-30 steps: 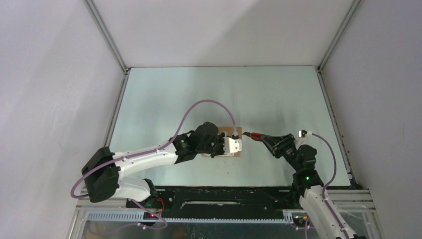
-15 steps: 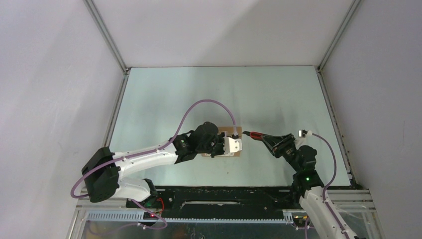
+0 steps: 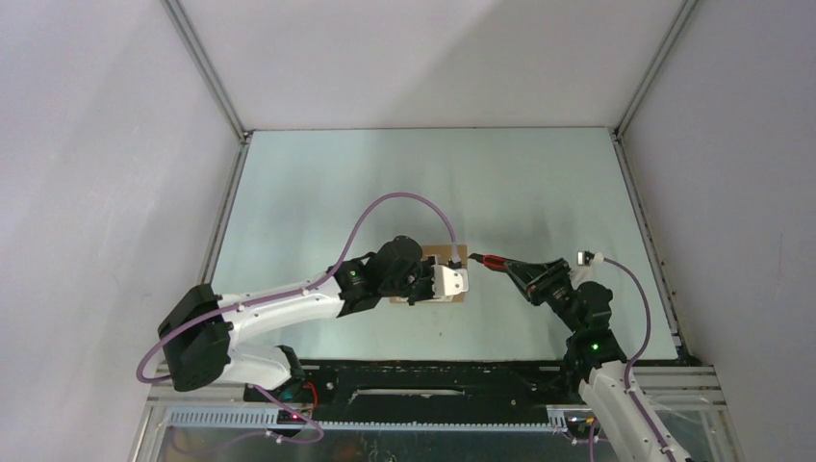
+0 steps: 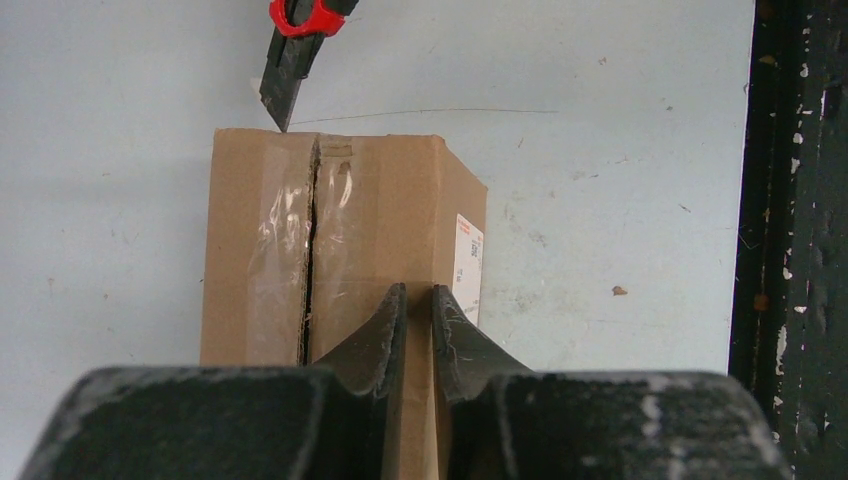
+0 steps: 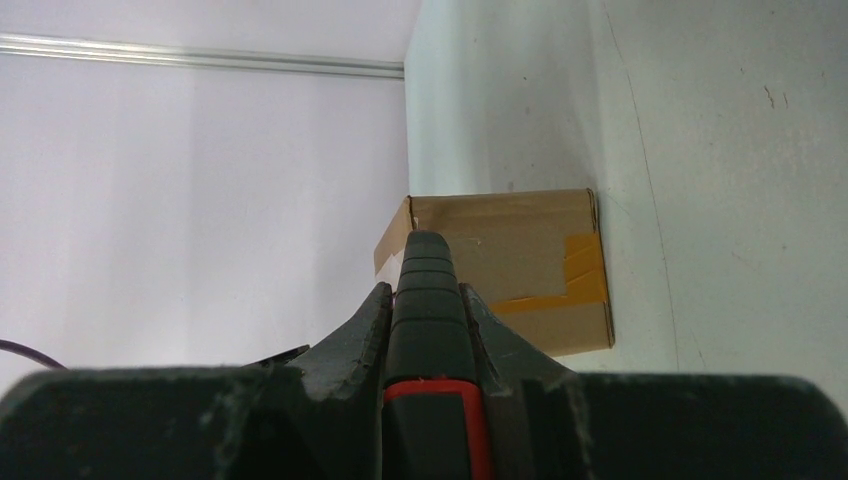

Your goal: Unpack the express box

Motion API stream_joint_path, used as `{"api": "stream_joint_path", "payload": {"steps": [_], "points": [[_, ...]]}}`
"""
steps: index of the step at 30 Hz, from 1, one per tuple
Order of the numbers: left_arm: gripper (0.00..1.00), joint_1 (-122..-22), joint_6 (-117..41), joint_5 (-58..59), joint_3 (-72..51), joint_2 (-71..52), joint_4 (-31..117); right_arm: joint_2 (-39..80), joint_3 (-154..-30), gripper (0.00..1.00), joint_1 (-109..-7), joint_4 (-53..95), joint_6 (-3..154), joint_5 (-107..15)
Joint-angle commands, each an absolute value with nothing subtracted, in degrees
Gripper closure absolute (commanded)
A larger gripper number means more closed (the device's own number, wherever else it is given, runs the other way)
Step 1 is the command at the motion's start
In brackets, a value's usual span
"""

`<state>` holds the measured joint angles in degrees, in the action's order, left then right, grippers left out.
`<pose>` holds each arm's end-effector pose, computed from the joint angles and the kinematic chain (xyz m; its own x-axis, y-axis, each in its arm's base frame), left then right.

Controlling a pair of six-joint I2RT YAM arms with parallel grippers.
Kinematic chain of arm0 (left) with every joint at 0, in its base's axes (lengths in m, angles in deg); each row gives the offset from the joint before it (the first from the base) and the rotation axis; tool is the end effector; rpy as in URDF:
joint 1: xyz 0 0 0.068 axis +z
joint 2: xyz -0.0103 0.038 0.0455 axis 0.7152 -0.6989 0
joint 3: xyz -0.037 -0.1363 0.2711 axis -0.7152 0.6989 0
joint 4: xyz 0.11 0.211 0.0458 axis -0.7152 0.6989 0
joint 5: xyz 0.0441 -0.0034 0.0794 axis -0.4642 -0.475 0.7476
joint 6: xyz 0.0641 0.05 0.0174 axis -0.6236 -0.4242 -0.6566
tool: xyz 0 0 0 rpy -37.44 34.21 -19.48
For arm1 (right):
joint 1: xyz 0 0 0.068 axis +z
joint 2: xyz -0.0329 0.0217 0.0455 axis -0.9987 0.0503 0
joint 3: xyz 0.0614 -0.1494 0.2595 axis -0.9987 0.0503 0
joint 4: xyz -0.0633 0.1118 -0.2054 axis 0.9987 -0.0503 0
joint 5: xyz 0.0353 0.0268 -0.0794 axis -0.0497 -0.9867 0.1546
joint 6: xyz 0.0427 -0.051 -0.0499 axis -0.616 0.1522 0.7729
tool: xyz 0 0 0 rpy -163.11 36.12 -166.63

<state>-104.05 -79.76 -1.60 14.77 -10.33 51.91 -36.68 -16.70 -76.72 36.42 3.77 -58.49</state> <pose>0.1418 -0.2550 0.2630 0.2005 0.6243 -0.7550 0.9418 0.0894 0.3240 0.1115 0.0457 0.1764 -0.5221 0.8410 -0.1417 0.0537 0.1982 0.9787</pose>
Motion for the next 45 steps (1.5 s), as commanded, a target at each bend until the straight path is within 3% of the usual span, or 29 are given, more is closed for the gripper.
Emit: {"api": "stream_joint_path", "payload": {"steps": [1,23,36,45], "points": [[0.86,-103.94,-78.74,-0.45,15.01,-10.75,52.16,-36.69,-17.79,1.00,-75.84,37.75,5.06,-63.86],[0.90,-103.84,-79.42,-2.51,15.88,-8.91,52.68,-37.08,-18.38,1.00,-78.32,37.37,5.31,-66.57],[0.91,-103.40,-80.47,-2.54,15.03,-9.05,51.72,-35.49,-20.52,1.00,-74.59,38.08,6.01,-71.60],[0.92,-100.65,-81.03,-6.54,17.94,-2.99,53.26,-36.92,-21.54,1.00,-82.00,31.78,10.62,-77.43]]}}
